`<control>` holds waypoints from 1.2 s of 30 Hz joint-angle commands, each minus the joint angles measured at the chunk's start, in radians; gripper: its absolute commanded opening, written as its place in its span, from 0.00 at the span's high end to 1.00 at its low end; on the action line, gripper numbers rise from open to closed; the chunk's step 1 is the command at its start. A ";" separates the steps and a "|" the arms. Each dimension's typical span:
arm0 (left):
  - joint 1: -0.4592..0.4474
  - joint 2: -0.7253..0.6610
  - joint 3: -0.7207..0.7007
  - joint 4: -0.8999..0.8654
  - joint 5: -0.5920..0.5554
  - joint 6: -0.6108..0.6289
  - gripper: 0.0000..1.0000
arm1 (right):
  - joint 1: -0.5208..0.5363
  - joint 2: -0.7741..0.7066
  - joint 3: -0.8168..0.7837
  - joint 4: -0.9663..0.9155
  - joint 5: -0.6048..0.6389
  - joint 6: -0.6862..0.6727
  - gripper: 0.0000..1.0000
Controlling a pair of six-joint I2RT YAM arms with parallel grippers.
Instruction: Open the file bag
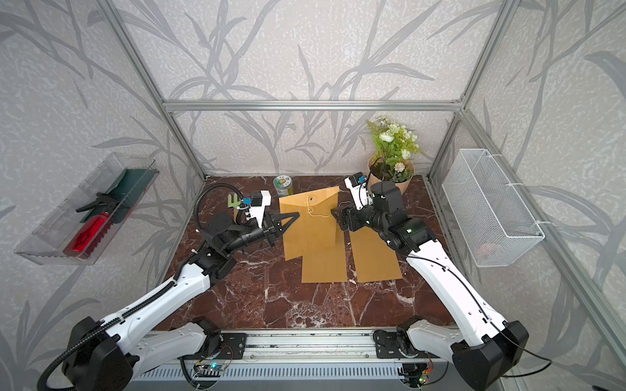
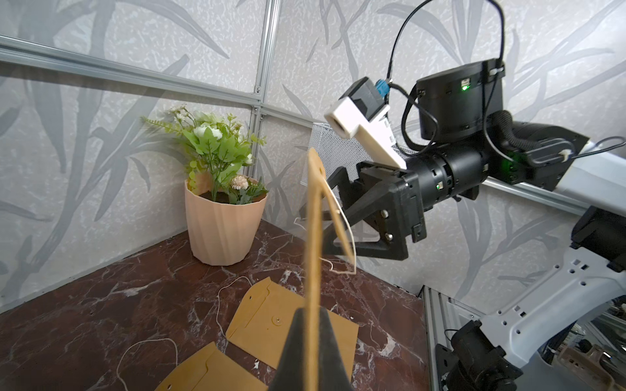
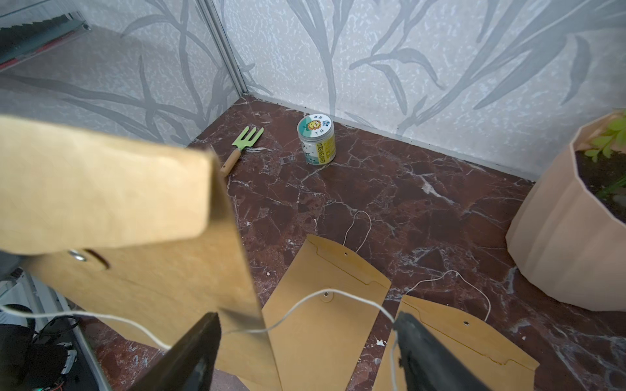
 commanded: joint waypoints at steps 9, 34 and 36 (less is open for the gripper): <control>0.003 -0.004 -0.046 0.161 0.055 -0.102 1.00 | -0.006 0.020 -0.002 0.146 -0.078 0.060 0.17; -0.013 0.004 -0.109 0.130 0.097 -0.119 1.00 | -0.005 0.027 0.051 0.209 -0.157 0.096 0.17; -0.014 0.001 -0.112 0.116 0.095 -0.108 1.00 | -0.006 0.025 0.051 0.218 -0.173 0.106 0.17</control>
